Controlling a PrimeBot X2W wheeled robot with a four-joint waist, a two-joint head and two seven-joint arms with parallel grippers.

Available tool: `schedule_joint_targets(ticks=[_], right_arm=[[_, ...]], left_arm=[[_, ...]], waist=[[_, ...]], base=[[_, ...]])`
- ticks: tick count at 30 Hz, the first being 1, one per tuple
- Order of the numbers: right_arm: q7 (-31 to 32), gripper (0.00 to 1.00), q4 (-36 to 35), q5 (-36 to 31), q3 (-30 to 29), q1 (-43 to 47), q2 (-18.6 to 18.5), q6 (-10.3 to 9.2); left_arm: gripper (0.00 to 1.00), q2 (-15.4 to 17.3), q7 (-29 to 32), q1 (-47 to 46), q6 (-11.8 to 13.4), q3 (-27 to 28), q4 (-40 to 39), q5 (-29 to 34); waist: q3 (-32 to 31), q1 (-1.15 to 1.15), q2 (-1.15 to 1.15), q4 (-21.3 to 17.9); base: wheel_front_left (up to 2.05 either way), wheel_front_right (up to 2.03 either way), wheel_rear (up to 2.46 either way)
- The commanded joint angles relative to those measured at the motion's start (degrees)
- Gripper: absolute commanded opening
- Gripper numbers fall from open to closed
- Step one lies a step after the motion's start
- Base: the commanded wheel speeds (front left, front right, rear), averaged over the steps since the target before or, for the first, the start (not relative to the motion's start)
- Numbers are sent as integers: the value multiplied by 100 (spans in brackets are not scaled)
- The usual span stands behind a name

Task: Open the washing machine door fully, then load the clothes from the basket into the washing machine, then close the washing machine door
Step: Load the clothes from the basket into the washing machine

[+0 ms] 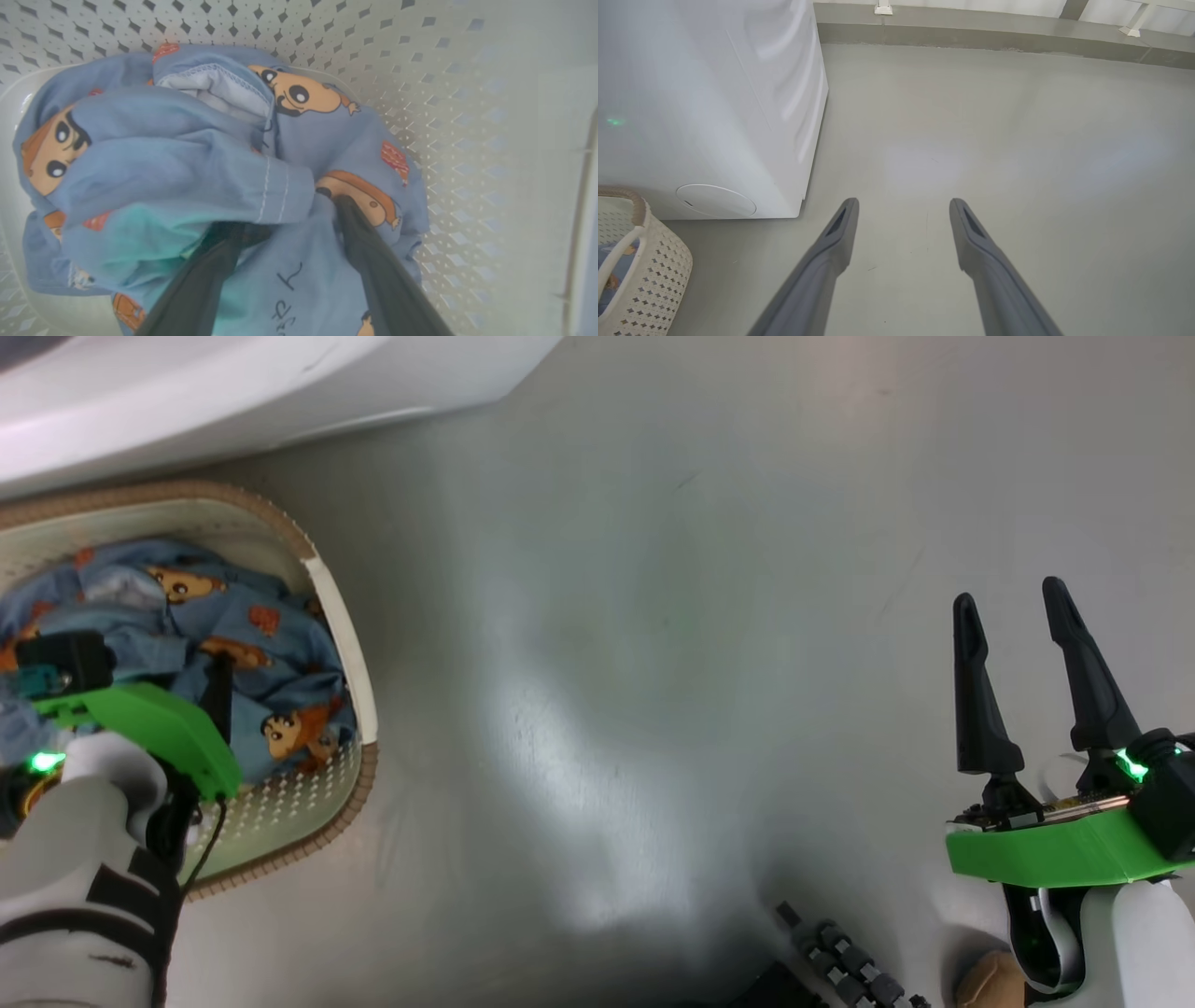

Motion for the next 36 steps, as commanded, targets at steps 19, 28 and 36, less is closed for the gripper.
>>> schedule_joint_targets(ticks=[19, 28, 36], right_arm=[[-27, 100, -380, -244, -37, 316, -112, 9], [-27, 100, -201, -176, 50, 191, -113, 9], [-27, 100, 94, -86, 135, 163, -89, 9]], left_arm=[[0, -94, -148, -219, 99, -599, 187, 153], [0, -143, -524, 58, 207, -564, 215, 52], [0, -227, -738, 694, 472, -432, -552, 64]], waist=[[308, 0, 0, 277], [-87, 0, 0, 426], [-835, 0, 0, 636]], base=[[0, 0, 0], [0, 0, 0], [0, 0, 0]])
